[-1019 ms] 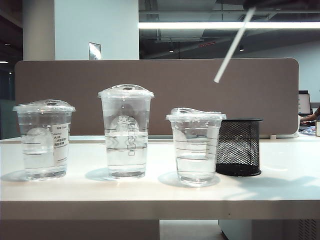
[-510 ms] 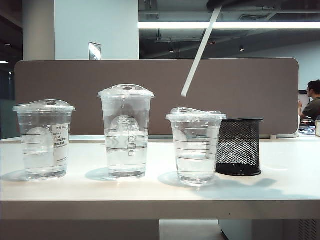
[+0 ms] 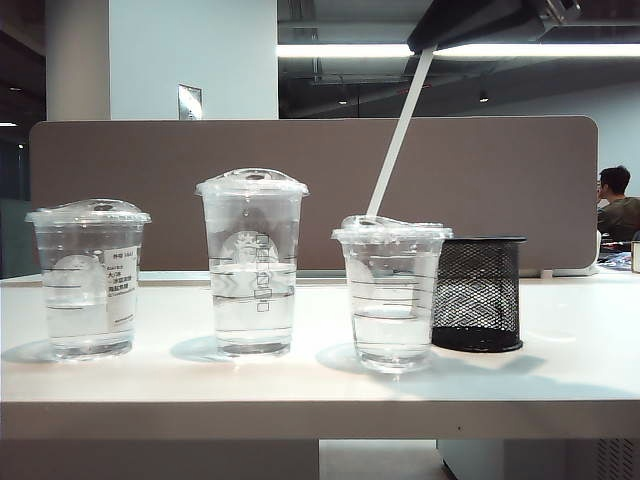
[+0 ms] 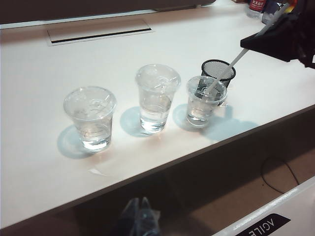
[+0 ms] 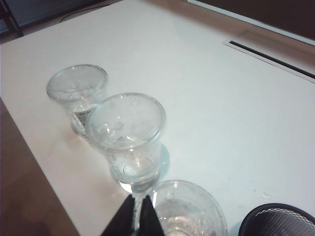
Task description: Pick up the straw and insert it into the small coffee cup.
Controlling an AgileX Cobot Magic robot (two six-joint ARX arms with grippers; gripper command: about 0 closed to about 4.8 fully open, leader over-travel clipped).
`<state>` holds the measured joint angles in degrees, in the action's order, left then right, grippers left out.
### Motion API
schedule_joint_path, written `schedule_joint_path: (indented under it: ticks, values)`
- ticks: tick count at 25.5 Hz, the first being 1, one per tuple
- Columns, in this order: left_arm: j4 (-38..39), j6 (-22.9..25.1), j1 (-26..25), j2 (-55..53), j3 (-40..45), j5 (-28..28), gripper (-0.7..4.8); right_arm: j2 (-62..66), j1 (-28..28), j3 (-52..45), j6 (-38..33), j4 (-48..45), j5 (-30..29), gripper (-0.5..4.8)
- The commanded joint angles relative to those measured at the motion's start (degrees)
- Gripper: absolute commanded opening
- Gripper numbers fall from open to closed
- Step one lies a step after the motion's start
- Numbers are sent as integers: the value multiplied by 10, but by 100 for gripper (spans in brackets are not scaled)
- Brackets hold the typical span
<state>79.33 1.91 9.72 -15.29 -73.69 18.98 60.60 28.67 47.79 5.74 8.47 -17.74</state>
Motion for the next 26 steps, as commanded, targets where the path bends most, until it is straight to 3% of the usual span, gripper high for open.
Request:
schedule_joint_path:
  ticks: [1,5,6,11,13,17,18,19,22,23,26]
  values:
    - [-5,2,0,0,-1,3,-4,7,0,3,3,-8,0,21]
    - [-5,2,0,0,-1,3,-4,36,0,3,3,-11,-4,24]
    - [-5,2,0,0,-1,3,-4,42,0,3,3,-12,-4,56]
    - [-5,2,0,0,-1,3,-5,63,0,3,3,-30,-4,383]
    - [-5,2,0,0,-1,3,-4,60,0,3,3,-57,-4,422]
    - [-5,2,0,0,-1,3,-4,17,0,21,3,-71,-3,422]
    - [-5,2,0,0,-1,3,-4,2,0,32,3,-65,-1,421]
    - [-5,2,0,0,-1,3,-4,-25,0,50,3,-52,13,360]
    - [-5,2,0,0,-1,3,-4,-75,0,67,32,-26,65,40]
    - [-5,2,0,0,-1,3,-4,-90,0,66,53,-23,82,-14]
    - [-5,2,0,0,-1,3,-4,-136,-1,62,105,-14,172,-6]
